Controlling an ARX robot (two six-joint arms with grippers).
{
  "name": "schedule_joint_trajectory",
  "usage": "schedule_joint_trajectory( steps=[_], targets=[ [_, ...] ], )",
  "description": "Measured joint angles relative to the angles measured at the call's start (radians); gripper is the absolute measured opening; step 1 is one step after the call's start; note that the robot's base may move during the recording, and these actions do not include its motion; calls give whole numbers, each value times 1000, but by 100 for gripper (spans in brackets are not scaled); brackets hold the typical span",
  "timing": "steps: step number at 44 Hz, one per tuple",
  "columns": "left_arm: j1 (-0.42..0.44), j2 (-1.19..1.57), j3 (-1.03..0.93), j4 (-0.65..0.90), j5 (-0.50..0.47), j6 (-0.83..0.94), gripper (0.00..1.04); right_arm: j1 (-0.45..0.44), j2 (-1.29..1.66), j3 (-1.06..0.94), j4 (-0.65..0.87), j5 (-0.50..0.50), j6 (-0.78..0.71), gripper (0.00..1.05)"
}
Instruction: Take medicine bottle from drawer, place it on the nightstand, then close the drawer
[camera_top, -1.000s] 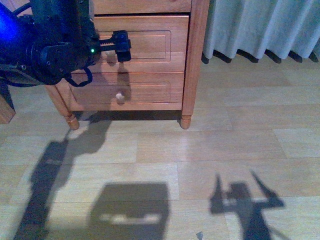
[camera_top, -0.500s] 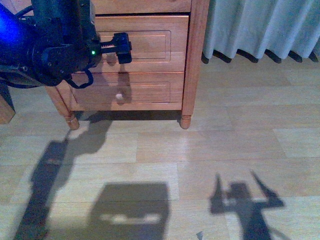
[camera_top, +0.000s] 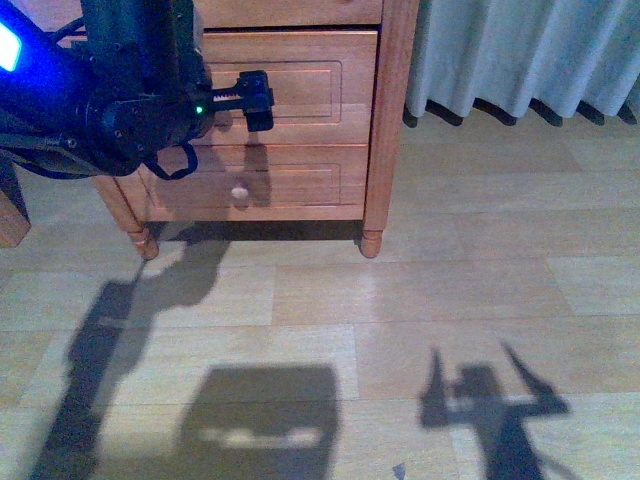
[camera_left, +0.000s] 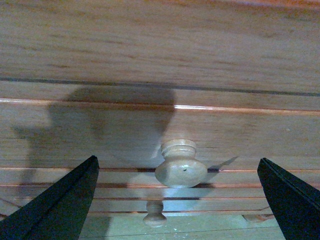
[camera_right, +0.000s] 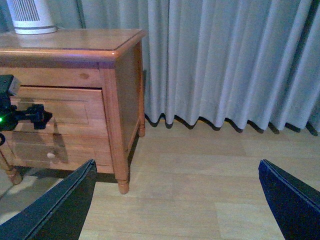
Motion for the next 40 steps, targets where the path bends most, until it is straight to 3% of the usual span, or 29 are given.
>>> schedule_joint_trajectory(
  steps=[8, 24, 40],
  targets=[
    [-6, 0, 15, 0, -7, 2, 97, 0, 0, 0, 0, 0, 0, 98],
    [-7, 19, 17, 0, -21, 1, 30, 0, 0, 0, 0, 0, 0, 98],
    [-7, 19, 17, 3, -26, 2, 26, 0, 0, 0, 0, 0, 0, 98]
  ],
)
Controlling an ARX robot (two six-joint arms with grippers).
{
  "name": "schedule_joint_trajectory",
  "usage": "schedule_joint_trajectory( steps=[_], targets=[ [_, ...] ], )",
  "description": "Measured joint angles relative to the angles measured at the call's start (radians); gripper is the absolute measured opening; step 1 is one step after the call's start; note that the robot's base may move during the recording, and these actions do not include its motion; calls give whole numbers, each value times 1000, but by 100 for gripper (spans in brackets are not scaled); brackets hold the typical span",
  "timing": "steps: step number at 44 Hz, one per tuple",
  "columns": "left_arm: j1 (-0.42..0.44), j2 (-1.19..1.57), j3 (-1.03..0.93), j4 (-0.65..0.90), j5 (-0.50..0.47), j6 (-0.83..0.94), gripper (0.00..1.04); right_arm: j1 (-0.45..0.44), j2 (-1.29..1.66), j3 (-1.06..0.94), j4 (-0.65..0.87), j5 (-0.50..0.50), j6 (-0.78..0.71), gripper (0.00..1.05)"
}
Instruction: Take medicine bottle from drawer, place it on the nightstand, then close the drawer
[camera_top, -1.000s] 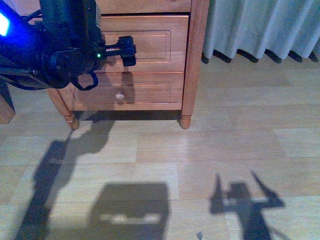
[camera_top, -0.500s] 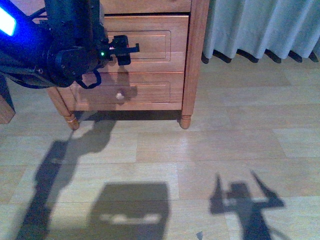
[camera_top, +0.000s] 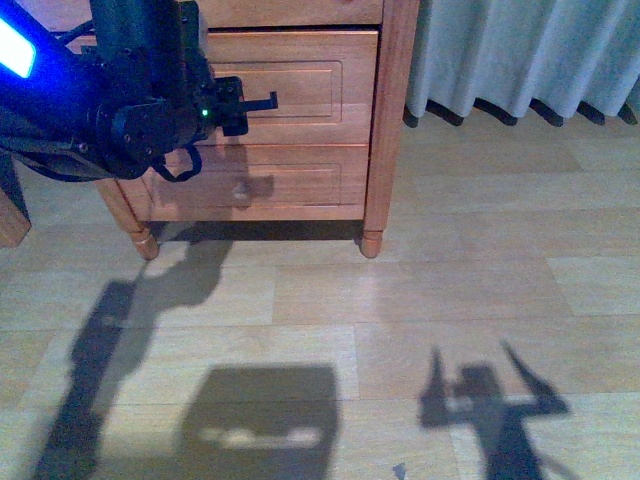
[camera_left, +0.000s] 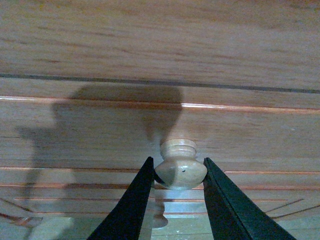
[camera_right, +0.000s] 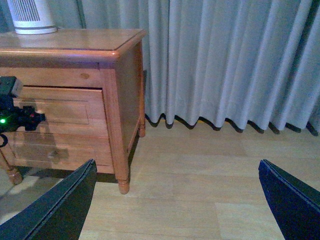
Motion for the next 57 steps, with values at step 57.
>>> schedule_joint_trajectory(
  steps=[57],
  targets=[
    [-136, -415, -1040, 412, -13, -119, 56, 0, 0, 0, 0, 0, 0, 98]
  ],
)
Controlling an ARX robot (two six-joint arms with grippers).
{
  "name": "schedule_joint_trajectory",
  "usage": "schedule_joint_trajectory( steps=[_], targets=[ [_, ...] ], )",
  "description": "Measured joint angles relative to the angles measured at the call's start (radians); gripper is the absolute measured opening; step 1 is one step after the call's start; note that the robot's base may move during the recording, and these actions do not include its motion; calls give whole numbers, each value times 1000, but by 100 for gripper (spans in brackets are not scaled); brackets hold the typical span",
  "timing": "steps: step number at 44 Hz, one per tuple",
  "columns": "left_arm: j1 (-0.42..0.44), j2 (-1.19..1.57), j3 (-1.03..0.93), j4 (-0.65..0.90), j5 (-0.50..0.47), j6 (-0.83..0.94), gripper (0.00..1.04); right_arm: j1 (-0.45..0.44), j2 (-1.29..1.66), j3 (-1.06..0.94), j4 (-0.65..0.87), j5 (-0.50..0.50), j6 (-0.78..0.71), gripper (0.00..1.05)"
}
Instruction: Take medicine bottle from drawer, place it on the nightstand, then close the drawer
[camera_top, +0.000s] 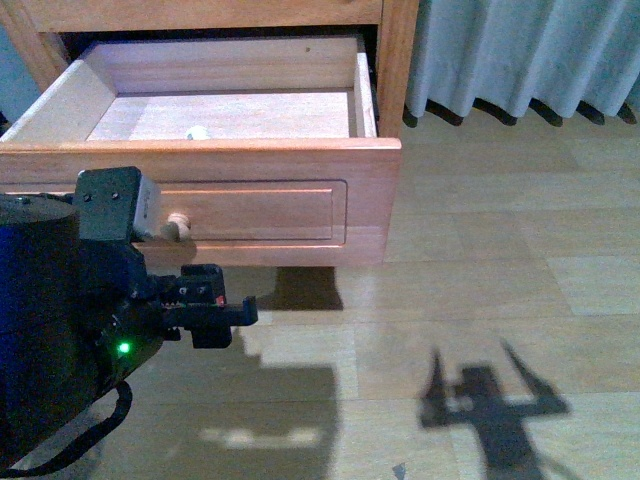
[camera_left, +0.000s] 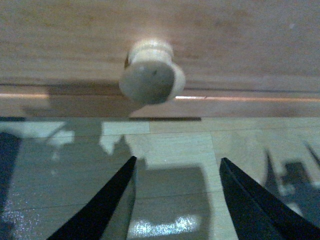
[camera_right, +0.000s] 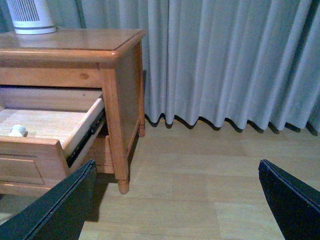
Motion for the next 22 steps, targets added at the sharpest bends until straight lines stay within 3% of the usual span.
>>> schedule_joint_trajectory(
  steps=[4, 12, 22],
  targets=[
    [14, -18, -1, -20, 7, -4, 67, 0, 0, 0, 0, 0, 0, 98],
    [75, -192, -19, -143, 55, -11, 98, 0, 0, 0, 0, 0, 0, 98],
    [143, -484, -25, -403, 163, 14, 98, 0, 0, 0, 0, 0, 0, 98]
  ],
)
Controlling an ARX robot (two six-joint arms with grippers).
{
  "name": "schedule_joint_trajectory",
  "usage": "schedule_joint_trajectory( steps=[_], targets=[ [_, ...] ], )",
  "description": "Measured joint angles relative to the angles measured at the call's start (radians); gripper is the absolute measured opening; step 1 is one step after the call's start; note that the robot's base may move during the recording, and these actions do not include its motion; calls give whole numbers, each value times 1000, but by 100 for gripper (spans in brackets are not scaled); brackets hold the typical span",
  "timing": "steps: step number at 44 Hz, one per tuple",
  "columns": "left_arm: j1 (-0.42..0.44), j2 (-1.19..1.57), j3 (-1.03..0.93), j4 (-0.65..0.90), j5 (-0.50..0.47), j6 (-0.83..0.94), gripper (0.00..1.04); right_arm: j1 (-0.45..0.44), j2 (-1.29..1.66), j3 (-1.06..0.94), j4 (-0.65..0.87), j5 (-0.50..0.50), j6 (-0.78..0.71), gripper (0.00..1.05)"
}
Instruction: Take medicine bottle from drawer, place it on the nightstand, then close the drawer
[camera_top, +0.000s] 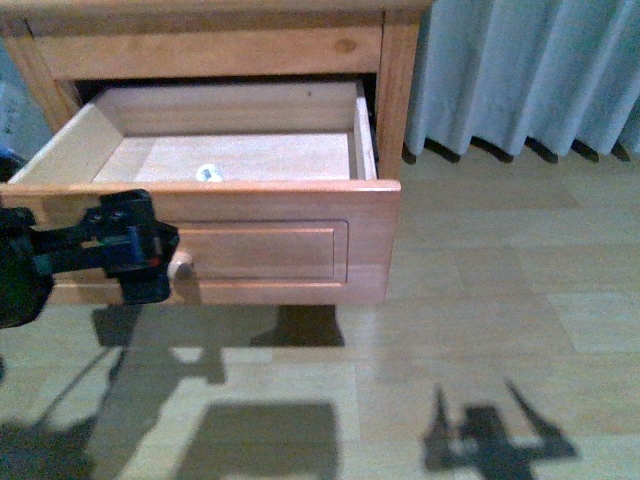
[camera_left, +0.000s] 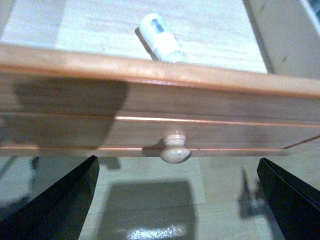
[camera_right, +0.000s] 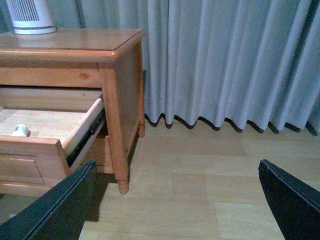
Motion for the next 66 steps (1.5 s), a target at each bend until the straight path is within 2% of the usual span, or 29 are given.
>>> schedule_joint_trajectory(
  steps=[5, 9, 16, 19, 21, 23, 29, 31, 42, 53, 66],
  targets=[
    [52, -183, 19, -178, 72, 5, 98, 0, 0, 0, 0, 0, 0, 98],
    [116, -401, 61, -365, 171, -6, 98, 0, 0, 0, 0, 0, 0, 98],
    [202, -670, 104, -549, 271, -18, 98, 0, 0, 0, 0, 0, 0, 98],
    [211, -785, 35, -383, 55, 73, 85, 0, 0, 0, 0, 0, 0, 98],
    [213, -826, -5, -310, -28, 121, 78, 0, 0, 0, 0, 0, 0, 98],
    [217, -856, -42, -269, -67, 145, 71, 0, 0, 0, 0, 0, 0, 98],
    [217, -898, -152, -239, -78, 186, 50, 0, 0, 0, 0, 0, 0, 98],
    [217, -920, -199, -232, -77, 197, 38, 0, 0, 0, 0, 0, 0, 98],
    [217, -1015, -289, -219, -75, 204, 3, 0, 0, 0, 0, 4, 0, 98],
    [217, -1100, -358, -230, -76, 209, 4, 0, 0, 0, 0, 4, 0, 98],
    [217, -1246, -425, -311, -82, 209, 4, -1, 0, 0, 0, -6, 0, 98]
  ],
)
